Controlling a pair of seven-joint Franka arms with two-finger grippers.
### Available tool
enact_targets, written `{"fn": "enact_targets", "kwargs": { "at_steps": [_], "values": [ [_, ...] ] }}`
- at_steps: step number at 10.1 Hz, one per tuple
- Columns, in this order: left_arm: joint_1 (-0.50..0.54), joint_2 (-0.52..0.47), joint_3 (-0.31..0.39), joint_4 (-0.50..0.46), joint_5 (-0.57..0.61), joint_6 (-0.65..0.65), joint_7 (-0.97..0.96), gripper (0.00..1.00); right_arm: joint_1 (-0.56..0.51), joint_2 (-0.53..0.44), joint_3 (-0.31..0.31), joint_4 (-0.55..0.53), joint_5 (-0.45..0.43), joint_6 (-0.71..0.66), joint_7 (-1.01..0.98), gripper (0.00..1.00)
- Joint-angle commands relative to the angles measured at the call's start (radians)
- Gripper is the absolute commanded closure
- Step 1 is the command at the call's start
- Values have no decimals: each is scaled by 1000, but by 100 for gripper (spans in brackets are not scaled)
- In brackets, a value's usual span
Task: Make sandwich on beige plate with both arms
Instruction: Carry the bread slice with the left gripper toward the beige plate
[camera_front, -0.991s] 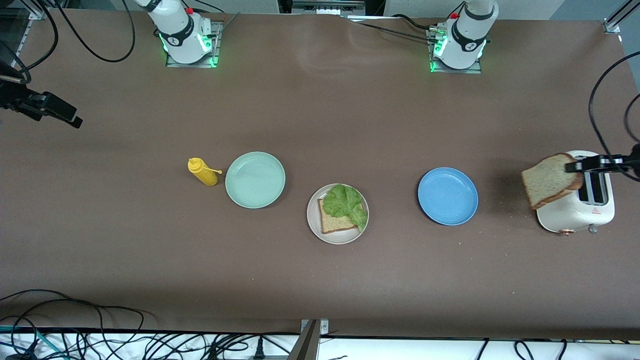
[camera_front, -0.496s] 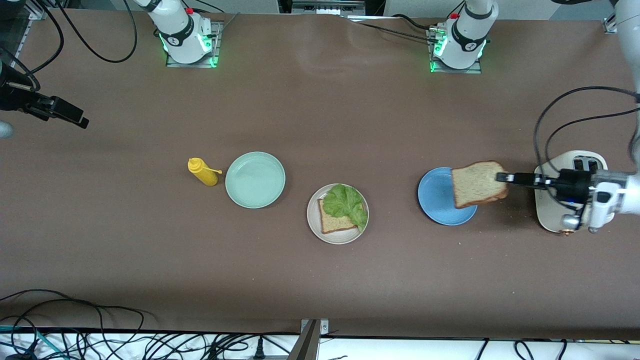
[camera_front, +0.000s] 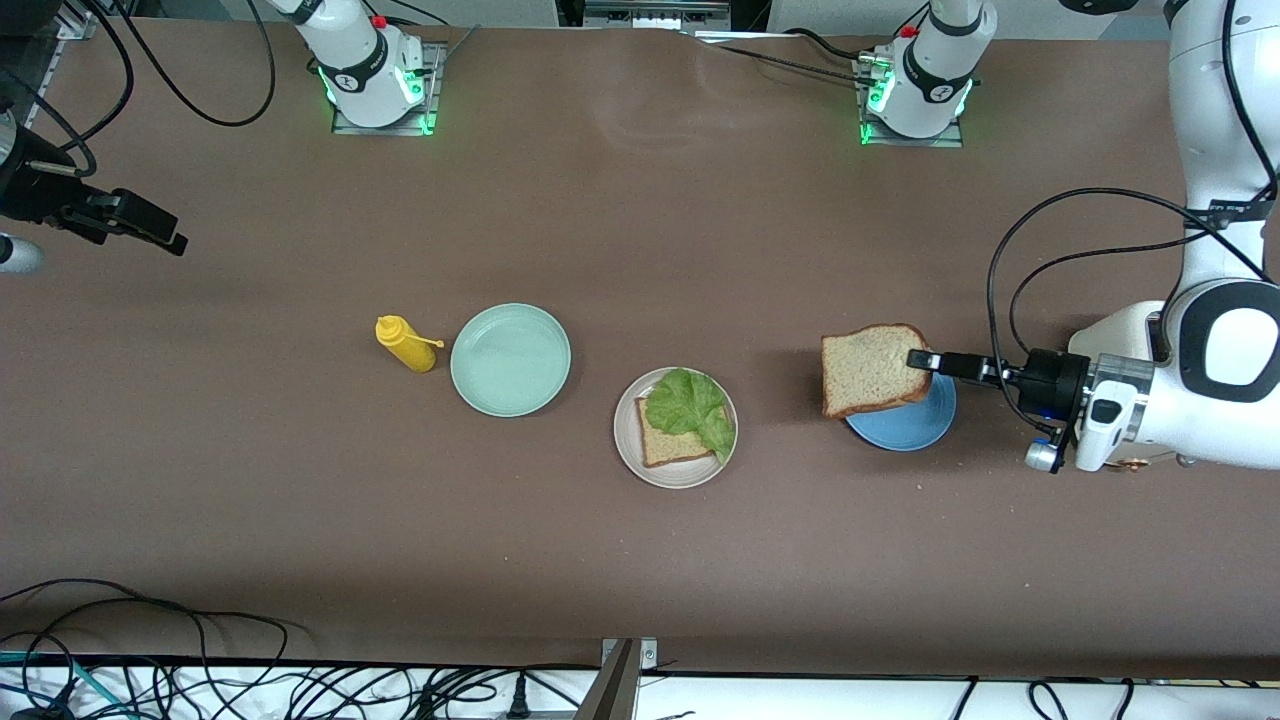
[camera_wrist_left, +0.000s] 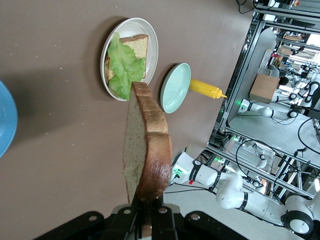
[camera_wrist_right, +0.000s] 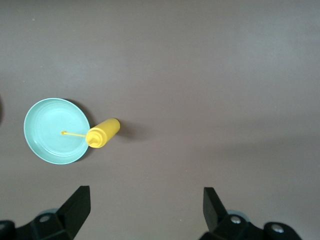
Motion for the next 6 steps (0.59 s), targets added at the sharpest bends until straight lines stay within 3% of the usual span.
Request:
{"fn": "enact_targets", "kwargs": {
  "at_steps": [1,6],
  "values": [
    [-53,1,8,-3,-69,49,-40,100,9,24,-6,41,-2,-52,-10,0],
    [-35,16,10,-16,-176,76,-28,100,7,24,-9,41,1,-78,-11,0]
  ]
}}
